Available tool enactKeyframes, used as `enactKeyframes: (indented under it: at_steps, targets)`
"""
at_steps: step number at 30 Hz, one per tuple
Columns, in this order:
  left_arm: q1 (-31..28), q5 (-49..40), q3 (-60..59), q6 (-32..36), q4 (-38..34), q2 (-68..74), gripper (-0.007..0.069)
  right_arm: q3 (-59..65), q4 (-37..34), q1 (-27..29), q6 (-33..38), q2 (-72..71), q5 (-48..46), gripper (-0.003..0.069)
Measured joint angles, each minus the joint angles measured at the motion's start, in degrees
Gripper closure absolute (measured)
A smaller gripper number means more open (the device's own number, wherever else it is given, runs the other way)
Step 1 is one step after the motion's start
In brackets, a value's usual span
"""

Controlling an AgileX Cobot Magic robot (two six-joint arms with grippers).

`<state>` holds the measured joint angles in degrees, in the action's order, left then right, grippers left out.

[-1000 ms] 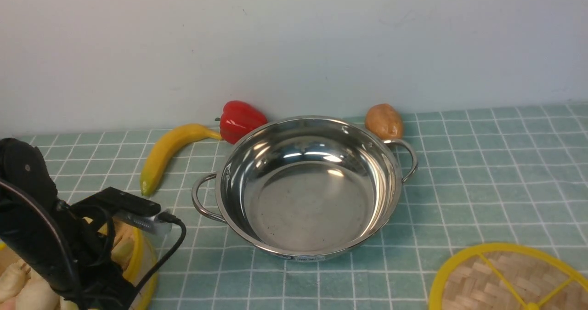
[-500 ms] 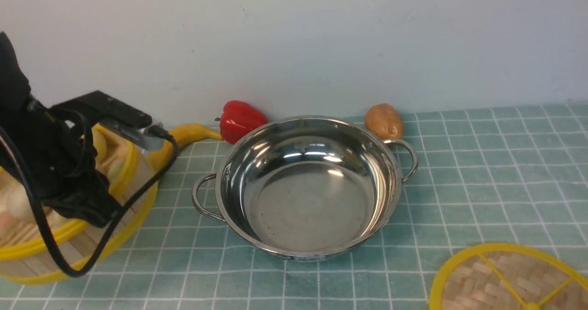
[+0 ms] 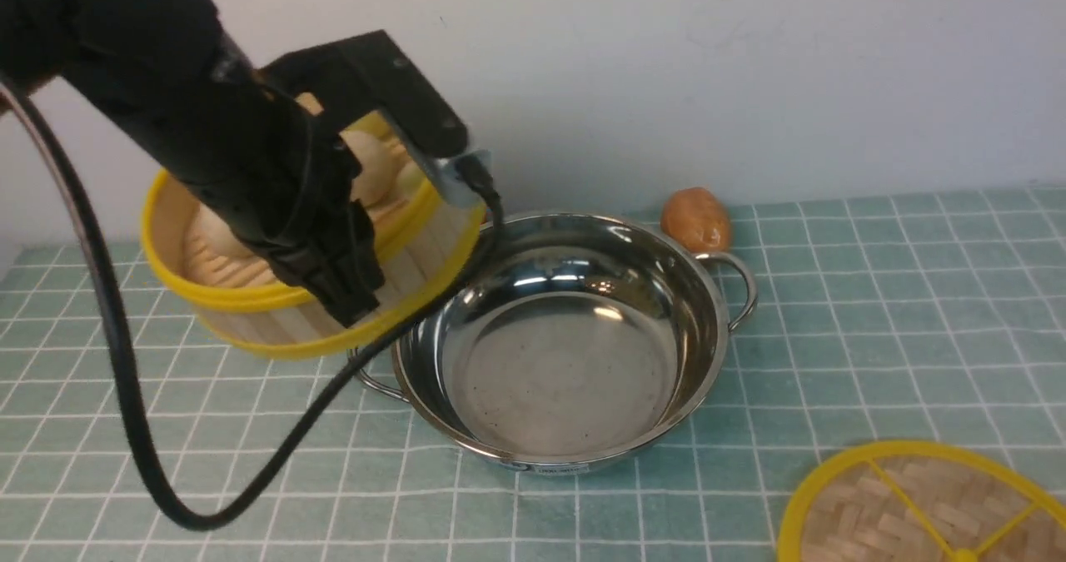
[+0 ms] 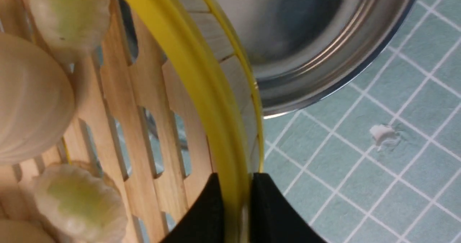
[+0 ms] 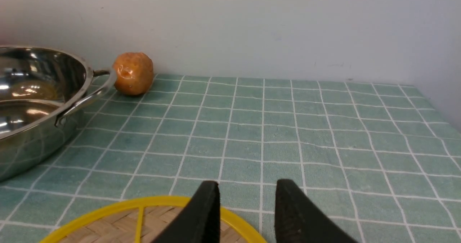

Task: Place the steamer in the pot on the blue tablecloth, and put the lid on the steamer.
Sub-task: 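Place the bamboo steamer basket with dumplings into the steel pot with the left gripper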

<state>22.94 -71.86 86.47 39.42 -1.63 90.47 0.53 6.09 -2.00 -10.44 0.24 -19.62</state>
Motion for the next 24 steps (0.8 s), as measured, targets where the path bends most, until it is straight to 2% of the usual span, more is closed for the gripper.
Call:
enactKeyframes:
  at_steps: [3,9,15,24]
  targets:
    - [4.4,0.0,0.1,3.5,0.3,2.7,0.0563,0.0,0.0,0.0,0.0,0.0,0.0,0.0416]
    - [9.5,2.5,0.1,6.8,3.2,7.2,0.0561,0.0,0.0,0.0,0.0,0.0,0.0,0.0416]
    - [11.1,7.7,0.1,7.3,3.9,10.2,0.0561,0.0,0.0,0.0,0.0,0.0,0.0,0.0416]
    - [12.3,11.0,0.1,8.2,3.7,14.6,0.0561,0.0,0.0,0.0,0.0,0.0,0.0,0.0416]
